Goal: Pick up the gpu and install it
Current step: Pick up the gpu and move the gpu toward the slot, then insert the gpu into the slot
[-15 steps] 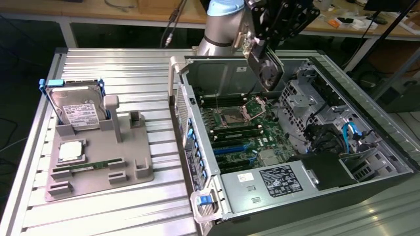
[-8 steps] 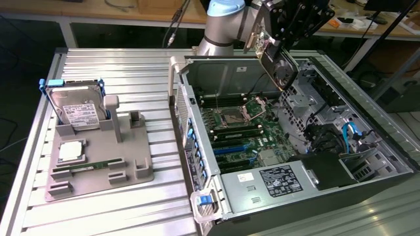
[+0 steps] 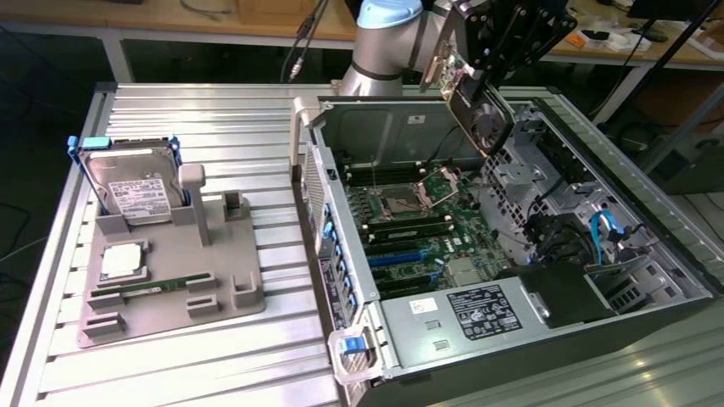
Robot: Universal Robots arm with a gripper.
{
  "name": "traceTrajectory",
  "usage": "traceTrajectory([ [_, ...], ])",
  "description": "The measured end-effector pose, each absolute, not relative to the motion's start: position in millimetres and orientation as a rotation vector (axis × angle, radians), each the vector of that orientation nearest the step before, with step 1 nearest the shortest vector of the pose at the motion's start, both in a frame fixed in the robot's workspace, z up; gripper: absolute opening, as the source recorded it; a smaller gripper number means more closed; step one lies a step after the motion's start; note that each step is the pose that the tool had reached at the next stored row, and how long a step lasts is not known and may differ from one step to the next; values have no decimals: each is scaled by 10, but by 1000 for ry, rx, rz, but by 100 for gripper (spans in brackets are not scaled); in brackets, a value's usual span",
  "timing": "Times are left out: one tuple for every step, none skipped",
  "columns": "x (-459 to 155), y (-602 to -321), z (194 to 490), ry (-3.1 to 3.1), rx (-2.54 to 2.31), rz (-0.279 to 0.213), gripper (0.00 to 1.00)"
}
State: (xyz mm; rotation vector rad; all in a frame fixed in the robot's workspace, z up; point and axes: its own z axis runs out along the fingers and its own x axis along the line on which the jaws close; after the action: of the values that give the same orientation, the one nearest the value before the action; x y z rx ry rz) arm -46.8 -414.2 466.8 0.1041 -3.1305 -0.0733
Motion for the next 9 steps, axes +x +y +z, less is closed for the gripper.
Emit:
traceTrajectory([
  [-468, -4142, 4668, -3130, 104, -73, 27],
  [-468, -4142, 4668, -3130, 104, -73, 27],
  [-468, -4142, 4668, -3130, 104, -73, 27],
  [-468, -4142, 4668, -3130, 104, -73, 27],
  [-468, -4142, 4667, -3130, 104, -73, 27],
  [-468, -4142, 4668, -3130, 104, -73, 27],
  [-468, -4142, 4668, -3130, 104, -73, 27],
  [-468, -4142, 4667, -3130, 104, -73, 27],
  [-468, -4142, 4667, -3130, 105, -73, 27],
])
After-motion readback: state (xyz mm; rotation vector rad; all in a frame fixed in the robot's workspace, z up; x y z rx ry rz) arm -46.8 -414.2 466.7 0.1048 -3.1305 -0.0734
